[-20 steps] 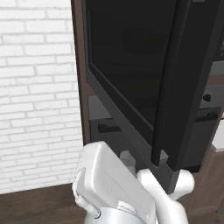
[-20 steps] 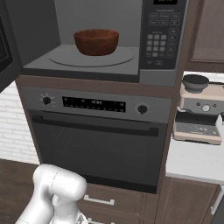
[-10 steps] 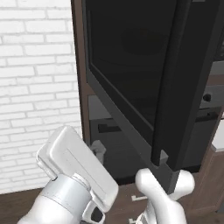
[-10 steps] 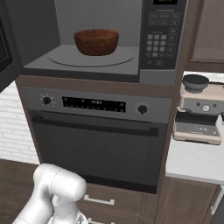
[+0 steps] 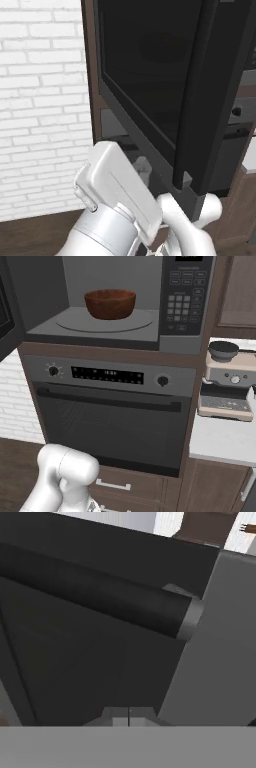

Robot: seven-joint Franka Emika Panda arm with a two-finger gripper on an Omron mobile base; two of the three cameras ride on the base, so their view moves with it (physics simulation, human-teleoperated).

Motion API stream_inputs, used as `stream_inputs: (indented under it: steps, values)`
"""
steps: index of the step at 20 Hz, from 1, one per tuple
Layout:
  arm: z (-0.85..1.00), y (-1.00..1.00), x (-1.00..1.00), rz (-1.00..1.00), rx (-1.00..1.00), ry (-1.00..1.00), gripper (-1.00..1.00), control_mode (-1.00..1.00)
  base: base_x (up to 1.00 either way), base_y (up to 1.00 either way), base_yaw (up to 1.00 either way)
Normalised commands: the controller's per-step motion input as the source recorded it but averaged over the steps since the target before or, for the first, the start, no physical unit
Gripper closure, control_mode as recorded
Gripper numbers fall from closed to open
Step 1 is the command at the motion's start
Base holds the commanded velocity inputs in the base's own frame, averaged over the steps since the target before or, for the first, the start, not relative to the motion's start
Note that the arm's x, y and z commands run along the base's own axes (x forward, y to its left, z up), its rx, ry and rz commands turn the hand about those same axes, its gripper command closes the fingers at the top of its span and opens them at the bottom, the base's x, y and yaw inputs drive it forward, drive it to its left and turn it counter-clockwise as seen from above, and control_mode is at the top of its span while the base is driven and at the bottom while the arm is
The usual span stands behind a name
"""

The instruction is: Open the microwave, place the bowl with waffle inside the microwave, then close the microwave door and turn it on.

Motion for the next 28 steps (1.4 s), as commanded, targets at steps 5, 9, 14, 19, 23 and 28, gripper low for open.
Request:
stream_inputs:
  steps: [5, 9, 14, 19, 23, 28]
  values:
    - [0.28, -0.78, -0.02, 0.00, 0.00, -0.08, 1.00, -1.00, 0.00, 0.00, 0.00]
    - [0.30, -0.85, -0.04, 0.00, 0.00, -0.09, 1.00, -1.00, 0.00, 0.00, 0.00]
    - [0.32, -0.89, -0.18, 0.00, 0.00, -0.11, 1.00, -1.00, 0.00, 0.00, 0.00]
    - [0.19, -0.87, -0.01, 0.00, 0.00, -0.01, 1.00, -1.00, 0.00, 0.00, 0.00]
    - [0.10, -0.82, 0.08, 0.00, 0.00, 0.00, 1.00, -1.00, 0.00, 0.00, 0.00]
    - [0.01, -0.63, 0.50, 0.08, 0.00, 0.00, 1.00, -1.00, 0.00, 0.00, 0.00]
